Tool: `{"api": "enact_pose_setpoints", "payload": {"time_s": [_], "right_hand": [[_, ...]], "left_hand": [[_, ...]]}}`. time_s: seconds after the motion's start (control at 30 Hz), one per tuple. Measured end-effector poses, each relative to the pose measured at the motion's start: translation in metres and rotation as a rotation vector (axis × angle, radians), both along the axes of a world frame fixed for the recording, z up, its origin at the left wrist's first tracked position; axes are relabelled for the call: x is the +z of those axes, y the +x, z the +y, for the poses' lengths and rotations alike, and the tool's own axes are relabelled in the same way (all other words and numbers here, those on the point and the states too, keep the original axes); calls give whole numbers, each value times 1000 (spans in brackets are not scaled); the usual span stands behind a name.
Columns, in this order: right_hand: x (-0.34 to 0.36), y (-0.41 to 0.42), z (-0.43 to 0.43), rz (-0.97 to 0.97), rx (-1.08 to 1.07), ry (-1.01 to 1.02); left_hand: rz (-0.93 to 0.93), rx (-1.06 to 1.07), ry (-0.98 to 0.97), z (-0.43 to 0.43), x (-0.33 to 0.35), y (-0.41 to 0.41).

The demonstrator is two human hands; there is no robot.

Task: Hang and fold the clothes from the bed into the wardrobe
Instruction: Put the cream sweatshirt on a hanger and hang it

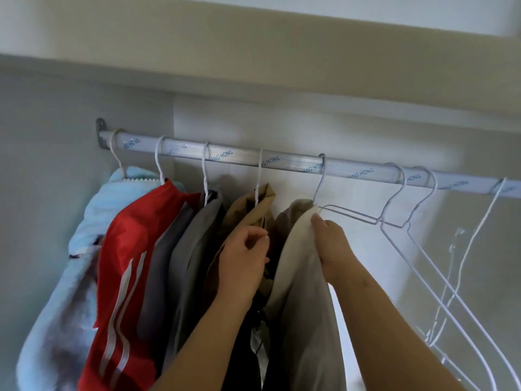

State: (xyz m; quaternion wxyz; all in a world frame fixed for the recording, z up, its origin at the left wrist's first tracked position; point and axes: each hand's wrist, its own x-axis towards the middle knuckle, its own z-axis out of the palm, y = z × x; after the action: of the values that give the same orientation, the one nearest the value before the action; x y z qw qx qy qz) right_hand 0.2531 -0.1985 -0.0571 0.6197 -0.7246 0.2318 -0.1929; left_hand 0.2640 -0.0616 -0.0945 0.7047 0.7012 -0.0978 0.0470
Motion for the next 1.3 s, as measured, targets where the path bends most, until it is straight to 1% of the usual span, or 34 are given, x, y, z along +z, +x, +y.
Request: {"api": "enact_pose_setpoints", "payload": {"time_s": [0.07,0.13,0.3,0.4,0.5,0.63,0.7,0.77,0.87,1.0,1.17,1.3], "right_hand": [[-7,-5,4,-15,-54,-158],[-16,-11,8,-27,-68,-238],[-29,-40,20,-72,-52,-279],[-36,-63,28,-45,-27,-308],[-47,-91,38,-22,8,-315],[-74,-141,51,-24,68,-345],[-89,-175,53,-24,96,-304],[-103,-202,54,-18,114,-203],[-126,-257,55,80,163,-101],[-154,-330,57,197,186,36],[-177,-412,59,322,115,201],[-196,-469,61,381,-6,293]], "left_hand": [[-23,26,-4,1,-4,-4],[-34,40,-19,1,-7,-8],[13,36,-8,6,-12,-26],[62,35,15,10,-17,-47],[81,40,70,13,-24,-79],[126,24,87,16,-35,-135],[131,43,97,15,-41,-168],[139,66,79,15,-47,-193],[221,62,58,13,-61,-243],[338,31,120,14,-91,-312],[479,-53,223,21,-122,-384],[573,-194,359,28,-144,-431]]}}
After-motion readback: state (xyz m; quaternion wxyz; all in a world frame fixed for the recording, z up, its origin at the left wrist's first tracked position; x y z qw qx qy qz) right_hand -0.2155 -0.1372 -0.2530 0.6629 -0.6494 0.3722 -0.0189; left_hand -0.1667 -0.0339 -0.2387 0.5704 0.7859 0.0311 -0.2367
